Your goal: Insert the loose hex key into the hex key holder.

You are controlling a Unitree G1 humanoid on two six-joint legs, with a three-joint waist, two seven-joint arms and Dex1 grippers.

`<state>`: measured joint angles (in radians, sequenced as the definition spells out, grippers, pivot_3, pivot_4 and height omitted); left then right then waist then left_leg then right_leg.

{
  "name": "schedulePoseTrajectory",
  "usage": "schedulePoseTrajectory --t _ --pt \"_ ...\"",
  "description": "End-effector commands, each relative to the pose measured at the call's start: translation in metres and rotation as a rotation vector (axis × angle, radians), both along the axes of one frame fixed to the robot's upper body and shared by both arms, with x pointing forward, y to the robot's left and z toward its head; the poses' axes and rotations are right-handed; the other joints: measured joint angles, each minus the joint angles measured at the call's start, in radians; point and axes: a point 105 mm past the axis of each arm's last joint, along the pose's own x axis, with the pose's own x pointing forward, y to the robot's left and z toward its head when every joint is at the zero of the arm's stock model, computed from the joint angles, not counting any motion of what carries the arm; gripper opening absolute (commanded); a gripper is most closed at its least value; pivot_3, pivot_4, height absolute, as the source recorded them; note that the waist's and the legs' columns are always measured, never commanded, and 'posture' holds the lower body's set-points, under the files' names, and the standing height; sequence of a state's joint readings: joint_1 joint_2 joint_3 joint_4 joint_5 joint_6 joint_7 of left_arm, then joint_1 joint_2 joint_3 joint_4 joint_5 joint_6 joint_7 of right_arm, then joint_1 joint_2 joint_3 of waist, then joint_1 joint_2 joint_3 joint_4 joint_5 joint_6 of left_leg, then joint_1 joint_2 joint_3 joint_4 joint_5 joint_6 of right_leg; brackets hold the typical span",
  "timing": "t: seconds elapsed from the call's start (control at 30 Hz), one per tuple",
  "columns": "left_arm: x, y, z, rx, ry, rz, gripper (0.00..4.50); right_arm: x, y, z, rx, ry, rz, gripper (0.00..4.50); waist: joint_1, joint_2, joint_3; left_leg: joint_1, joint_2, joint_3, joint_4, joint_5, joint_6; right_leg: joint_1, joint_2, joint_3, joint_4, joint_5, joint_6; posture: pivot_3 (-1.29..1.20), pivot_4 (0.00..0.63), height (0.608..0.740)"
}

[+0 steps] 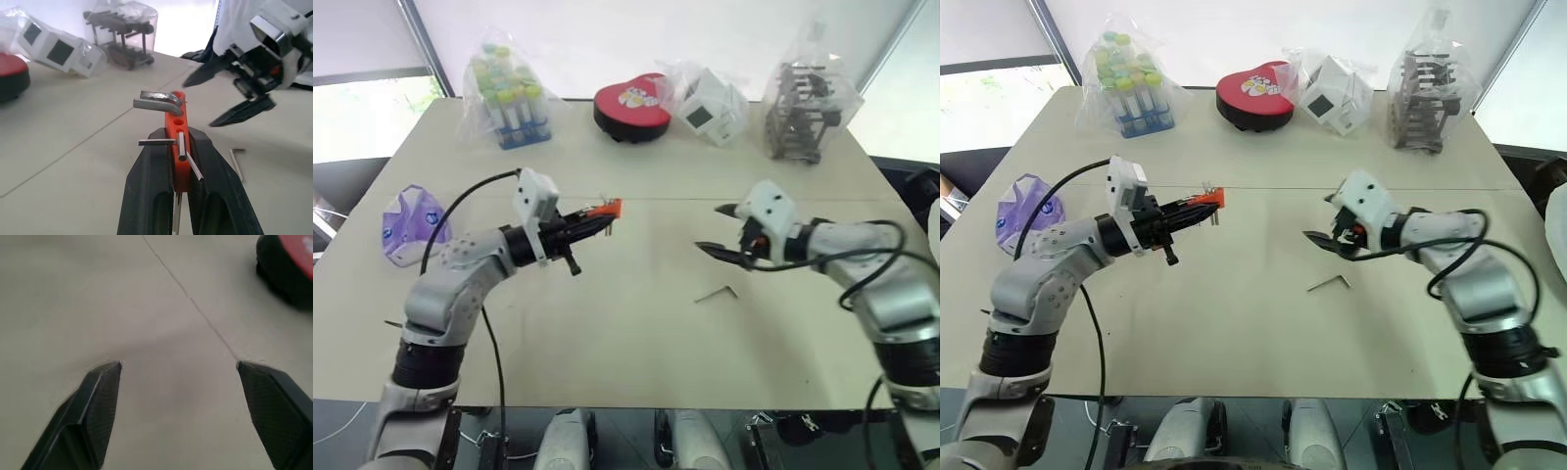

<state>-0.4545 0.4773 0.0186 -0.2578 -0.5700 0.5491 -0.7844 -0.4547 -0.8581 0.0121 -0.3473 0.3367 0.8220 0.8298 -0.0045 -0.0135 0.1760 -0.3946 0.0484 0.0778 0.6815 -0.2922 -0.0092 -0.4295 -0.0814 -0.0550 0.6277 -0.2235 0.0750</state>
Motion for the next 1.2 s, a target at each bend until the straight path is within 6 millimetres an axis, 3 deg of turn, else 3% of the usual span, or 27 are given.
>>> schedulePoseTrajectory --t 0.03,0.27,0.6,0.93,1.07,1.2 --pt "-0.001 -0.006 0.007 -0.007 -0.068 0.003 0.0 -0.022 -0.012 -0.005 -0.018 0.137 -0.055 3.87 0.0 0.0 0.0 0.0 0.0 0.0 0.0 0.0 0.0 0.0 0.0 0.0 0.0 0.0 0.0 0.0 0.15 0.74" --pt "0.002 -0.018 0.003 0.003 -0.072 -0.04 0.0 -0.04 -0.03 -0.033 -0.163 0.207 -0.114 3.87 0.005 -0.001 0.0 -0.004 -0.001 0.001 0.0 -0.001 0.001 0.0 0.001 0.0 -0.008 0.0 0.0 0.0 0.15 0.74" --pt "0.004 -0.022 0.005 0.026 -0.097 -0.052 0.0 -0.026 -0.041 -0.06 -0.206 0.206 -0.176 3.87 0.017 -0.001 0.0 -0.012 -0.001 0.002 0.002 -0.001 0.001 -0.005 0.002 0.0 -0.01 0.001 0.002 0.0 0.15 0.74" --pt "0.003 -0.016 0.004 0.031 -0.111 0.0 0.0 -0.014 -0.048 -0.071 -0.206 0.229 -0.203 3.87 0.016 -0.001 0.0 -0.012 -0.001 0.001 0.002 -0.001 0.001 -0.005 0.002 -0.001 -0.01 0.002 0.003 0.0 0.15 0.74" --pt "0.003 -0.014 0.004 0.031 -0.114 0.02 0.0 -0.011 -0.045 -0.076 -0.183 0.26 -0.198 2.55 0.016 -0.001 0.0 -0.012 -0.001 0.001 0.003 -0.001 0.001 -0.005 0.002 -0.001 -0.01 0.002 0.003 0.0 0.15 0.74" --pt "0.005 -0.01 0.005 0.036 -0.121 0.042 0.0 -0.011 -0.041 -0.083 -0.184 0.291 -0.181 0.42 0.015 -0.002 -0.001 -0.012 -0.001 0.001 0.003 -0.001 0.001 -0.004 0.002 -0.001 -0.01 0.002 0.004 0.0 0.15 0.74"
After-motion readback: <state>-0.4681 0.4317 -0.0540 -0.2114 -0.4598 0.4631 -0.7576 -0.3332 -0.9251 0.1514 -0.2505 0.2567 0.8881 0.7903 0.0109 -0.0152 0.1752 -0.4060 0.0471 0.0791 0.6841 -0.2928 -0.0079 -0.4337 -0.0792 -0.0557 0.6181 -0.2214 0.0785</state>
